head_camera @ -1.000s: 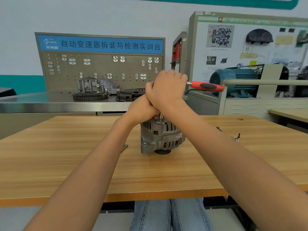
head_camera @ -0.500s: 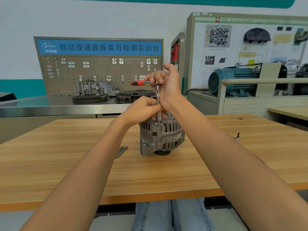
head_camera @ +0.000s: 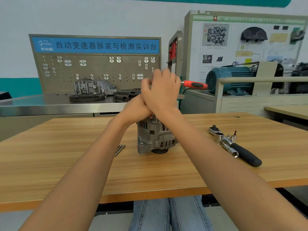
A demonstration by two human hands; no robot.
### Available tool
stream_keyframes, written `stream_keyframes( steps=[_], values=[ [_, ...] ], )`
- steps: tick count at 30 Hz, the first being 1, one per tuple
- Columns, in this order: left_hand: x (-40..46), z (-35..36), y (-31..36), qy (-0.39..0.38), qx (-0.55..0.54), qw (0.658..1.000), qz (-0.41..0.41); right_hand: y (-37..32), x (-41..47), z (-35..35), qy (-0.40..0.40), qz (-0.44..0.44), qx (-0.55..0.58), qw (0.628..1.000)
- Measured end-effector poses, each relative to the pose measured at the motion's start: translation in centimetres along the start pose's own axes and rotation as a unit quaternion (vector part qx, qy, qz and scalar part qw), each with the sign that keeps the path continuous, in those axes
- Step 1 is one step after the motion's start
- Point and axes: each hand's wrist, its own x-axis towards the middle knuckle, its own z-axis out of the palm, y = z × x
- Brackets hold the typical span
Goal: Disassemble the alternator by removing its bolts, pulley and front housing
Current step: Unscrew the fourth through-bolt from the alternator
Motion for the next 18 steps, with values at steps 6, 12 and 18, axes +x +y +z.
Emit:
stream_keyframes(
  steps=[6, 12, 18],
  values=[
    [-0.2, 0.0, 0.0, -0.041, -0.043, 0.997, -0.046, -0.4, 1.1, -0.8, -0.081, 0.101, 0.441, 0.888],
    [-0.1, -0.2, -0.4, -0.071, -0.057, 0.995, -0.037, 0.2, 2.6, -0.8, -0.151, 0.231, 0.651, 0.707],
    [-0.1, -0.6, -0.5, -0.075, -0.083, 0.994, -0.023, -1.0, 2.1, -0.6, -0.155, 0.231, 0.582, 0.764]
  ],
)
